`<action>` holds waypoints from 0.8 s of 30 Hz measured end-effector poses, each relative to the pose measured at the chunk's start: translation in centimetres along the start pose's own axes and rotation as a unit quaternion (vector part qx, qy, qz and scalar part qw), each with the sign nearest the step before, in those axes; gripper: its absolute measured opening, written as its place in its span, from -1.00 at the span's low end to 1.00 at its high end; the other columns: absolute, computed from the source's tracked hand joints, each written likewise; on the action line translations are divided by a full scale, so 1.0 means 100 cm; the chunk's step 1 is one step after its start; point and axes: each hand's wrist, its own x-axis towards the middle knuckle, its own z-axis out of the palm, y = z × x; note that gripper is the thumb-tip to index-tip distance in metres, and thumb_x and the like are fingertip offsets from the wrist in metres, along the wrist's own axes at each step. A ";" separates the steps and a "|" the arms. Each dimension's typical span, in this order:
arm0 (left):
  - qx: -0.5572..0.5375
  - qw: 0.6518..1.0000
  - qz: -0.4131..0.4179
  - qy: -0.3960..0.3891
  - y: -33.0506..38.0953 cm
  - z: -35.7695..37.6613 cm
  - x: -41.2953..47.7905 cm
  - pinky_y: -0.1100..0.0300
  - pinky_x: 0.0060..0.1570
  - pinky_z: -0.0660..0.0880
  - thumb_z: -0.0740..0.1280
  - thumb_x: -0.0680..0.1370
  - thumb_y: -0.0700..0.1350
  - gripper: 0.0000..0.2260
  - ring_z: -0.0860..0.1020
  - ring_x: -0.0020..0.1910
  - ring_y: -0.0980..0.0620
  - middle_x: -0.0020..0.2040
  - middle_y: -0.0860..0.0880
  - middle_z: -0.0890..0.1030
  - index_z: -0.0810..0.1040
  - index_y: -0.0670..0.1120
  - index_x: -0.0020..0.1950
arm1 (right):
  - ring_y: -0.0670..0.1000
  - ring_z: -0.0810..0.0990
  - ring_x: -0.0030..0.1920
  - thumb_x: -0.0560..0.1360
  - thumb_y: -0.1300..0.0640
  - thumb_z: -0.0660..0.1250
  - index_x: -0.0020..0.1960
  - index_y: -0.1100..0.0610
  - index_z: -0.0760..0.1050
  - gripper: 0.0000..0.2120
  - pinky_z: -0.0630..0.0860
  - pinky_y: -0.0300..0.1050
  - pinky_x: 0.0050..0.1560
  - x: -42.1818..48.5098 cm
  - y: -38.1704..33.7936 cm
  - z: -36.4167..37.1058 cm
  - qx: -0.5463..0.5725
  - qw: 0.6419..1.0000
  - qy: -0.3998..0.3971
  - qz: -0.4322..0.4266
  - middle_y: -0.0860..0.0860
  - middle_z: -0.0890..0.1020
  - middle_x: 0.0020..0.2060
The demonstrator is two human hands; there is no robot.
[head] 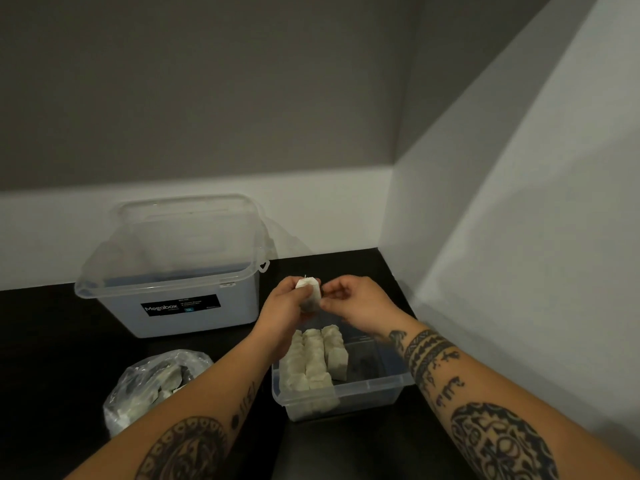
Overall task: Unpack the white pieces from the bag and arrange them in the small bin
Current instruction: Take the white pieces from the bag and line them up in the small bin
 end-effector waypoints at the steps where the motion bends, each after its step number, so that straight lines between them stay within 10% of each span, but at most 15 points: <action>1: 0.002 1.000 -0.001 -0.010 0.001 0.002 -0.001 -0.16 0.26 0.58 0.31 0.65 -0.13 -0.82 0.63 0.22 -0.19 0.21 -0.17 0.66 0.60 -0.09 0.22 | -0.22 0.66 -0.03 0.52 0.09 0.49 0.18 0.04 0.62 -0.76 0.57 -0.34 -0.05 -0.002 -0.003 0.001 -0.003 1.000 -0.006 -0.013 -0.10 0.71 -0.04; 5: 0.025 0.999 0.002 -0.031 0.002 0.006 -0.004 -0.08 0.16 0.60 0.36 0.61 -0.16 -0.84 0.66 0.12 -0.14 0.14 -0.17 0.68 0.62 -0.11 0.19 | -0.30 0.61 -0.30 0.56 0.04 0.45 0.05 0.00 0.64 -0.91 0.44 -0.47 -0.35 -0.006 -0.001 0.005 -0.043 0.998 0.038 -0.019 -0.09 0.71 -0.18; 13: 0.233 0.957 0.115 0.129 -0.006 -0.020 -0.001 0.12 0.07 0.58 0.32 0.64 -0.20 -0.80 0.59 0.02 0.12 0.21 0.02 0.58 0.54 0.07 0.20 | 0.02 0.71 -0.01 0.52 0.19 0.45 0.08 0.09 0.60 -0.85 0.67 -0.03 0.08 0.002 0.043 0.008 -0.192 0.966 -0.051 0.163 0.05 0.69 -0.04; 19: 0.394 0.908 0.101 0.101 -0.026 -0.023 0.001 -0.01 0.44 0.36 0.34 0.63 -0.20 -0.62 0.30 0.52 -0.04 0.48 -0.01 0.43 0.46 -0.01 0.44 | -0.01 0.69 -0.14 0.53 0.25 0.45 0.17 0.17 0.59 -0.77 0.64 -0.25 -0.31 0.014 0.062 0.019 -0.170 0.939 -0.081 0.288 0.09 0.67 -0.04; 24: 0.368 0.924 0.046 0.096 -0.042 -0.029 0.003 -0.06 0.52 0.32 0.26 0.66 -0.23 -0.55 0.31 0.55 -0.09 0.57 -0.06 0.33 0.34 -0.02 0.56 | 0.07 0.68 0.02 0.51 0.24 0.48 0.25 0.17 0.54 -0.67 0.71 -0.07 -0.04 0.022 0.078 0.031 -0.134 0.937 -0.072 0.314 0.11 0.63 0.08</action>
